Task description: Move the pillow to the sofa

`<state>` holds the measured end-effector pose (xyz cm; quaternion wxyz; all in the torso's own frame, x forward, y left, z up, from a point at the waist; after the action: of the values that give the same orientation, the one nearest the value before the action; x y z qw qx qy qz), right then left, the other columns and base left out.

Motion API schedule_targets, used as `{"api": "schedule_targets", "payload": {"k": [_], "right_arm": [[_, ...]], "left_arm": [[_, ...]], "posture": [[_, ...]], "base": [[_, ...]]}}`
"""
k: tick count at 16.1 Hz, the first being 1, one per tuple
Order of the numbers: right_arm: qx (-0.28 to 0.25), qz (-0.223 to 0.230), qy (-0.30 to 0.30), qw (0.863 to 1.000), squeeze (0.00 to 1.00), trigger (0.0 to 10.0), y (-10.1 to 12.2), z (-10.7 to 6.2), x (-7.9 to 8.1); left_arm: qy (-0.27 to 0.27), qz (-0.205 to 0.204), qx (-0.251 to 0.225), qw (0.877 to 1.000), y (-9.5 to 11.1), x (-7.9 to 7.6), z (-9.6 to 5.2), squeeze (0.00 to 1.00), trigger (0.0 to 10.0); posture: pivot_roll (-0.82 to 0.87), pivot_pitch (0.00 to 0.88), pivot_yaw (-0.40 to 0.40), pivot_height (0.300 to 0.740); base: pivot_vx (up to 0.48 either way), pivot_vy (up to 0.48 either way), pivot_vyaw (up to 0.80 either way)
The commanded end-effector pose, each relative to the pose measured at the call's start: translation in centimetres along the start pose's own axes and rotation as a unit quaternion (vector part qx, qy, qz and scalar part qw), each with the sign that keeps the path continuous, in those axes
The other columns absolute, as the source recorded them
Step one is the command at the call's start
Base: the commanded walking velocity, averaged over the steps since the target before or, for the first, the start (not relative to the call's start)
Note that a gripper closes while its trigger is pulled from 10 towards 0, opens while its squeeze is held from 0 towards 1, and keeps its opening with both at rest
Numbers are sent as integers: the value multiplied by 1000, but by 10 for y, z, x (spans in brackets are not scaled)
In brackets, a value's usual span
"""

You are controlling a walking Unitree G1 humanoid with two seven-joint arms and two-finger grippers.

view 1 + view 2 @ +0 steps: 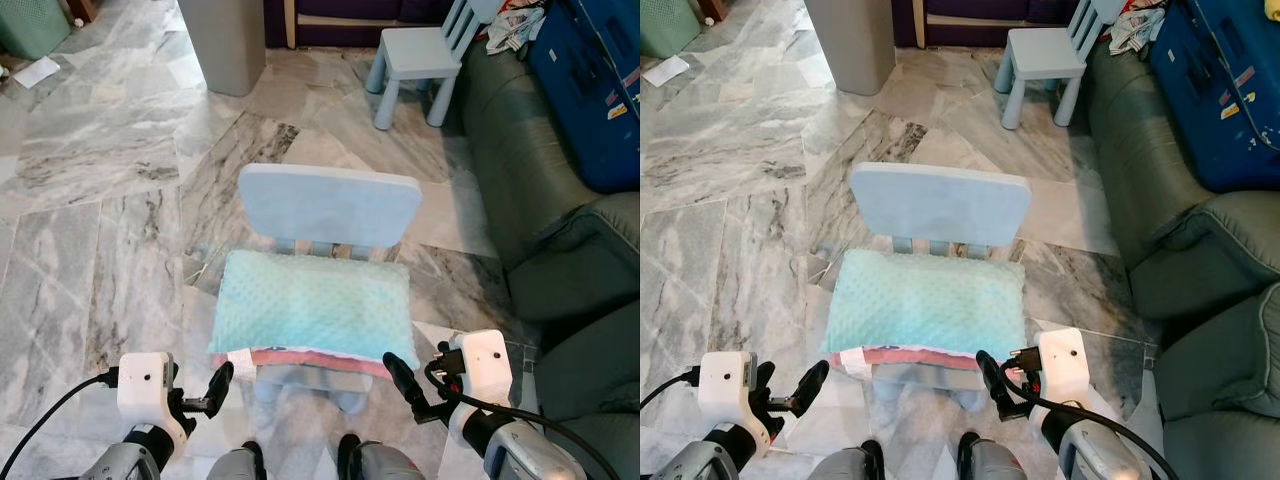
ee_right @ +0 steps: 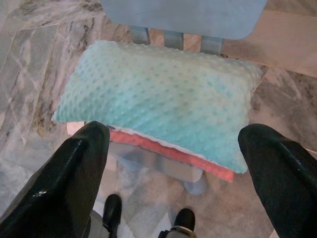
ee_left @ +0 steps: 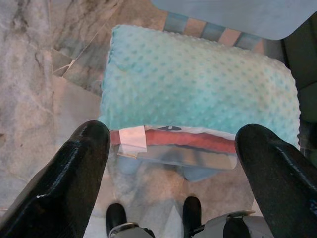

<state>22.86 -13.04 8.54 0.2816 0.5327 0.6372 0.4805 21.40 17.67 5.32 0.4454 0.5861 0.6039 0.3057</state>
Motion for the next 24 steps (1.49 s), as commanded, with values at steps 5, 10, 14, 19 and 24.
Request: {"api": "schedule_targets", "payload": {"k": [5,10,14,19,24], "right_arm": [[2,-3,3,1000,0,10000,-1,-5,3],[4,-16,4,1000,0,10000,-1,-9,-3],[2,-27,13,1000,0,10000,3,-7,-2],[-5,-25,9,1000,0,10000,6,-4,-5],[-27,-23,23,999,0,10000,14,-2,0]], "left_arm": [[0,-13,10,1000,-4,2,-7,0,10000],[8,-10,12,1000,-5,5,-8,0,10000],[7,-27,12,1000,-5,4,-7,0,10000],[11,-24,7,1000,-4,3,-5,0,10000],[29,-7,-2,1000,0,8,-4,0,10000]], "posture": [[-35,254,-14,626],[-34,259,-22,561],[-31,252,-33,511],[-35,246,-32,451],[-34,244,-30,401]], "base": [[0,0,0],[0,0,0],[0,0,0],[0,0,0],[0,0,0]]}}
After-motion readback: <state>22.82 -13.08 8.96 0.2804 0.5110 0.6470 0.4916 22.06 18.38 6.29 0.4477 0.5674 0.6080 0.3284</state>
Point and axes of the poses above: a point about 5 cm out from each wrist's last joint towards the gripper, its own z axis pointing out of the wrist towards the gripper, its own y axis along the axis of the wrist's last joint, x = y × z, the point moved 5 cm from there along z, pointing out of the wrist towards the gripper, and after that the axes turned 2 degrees about z, right-handed, at the moved point
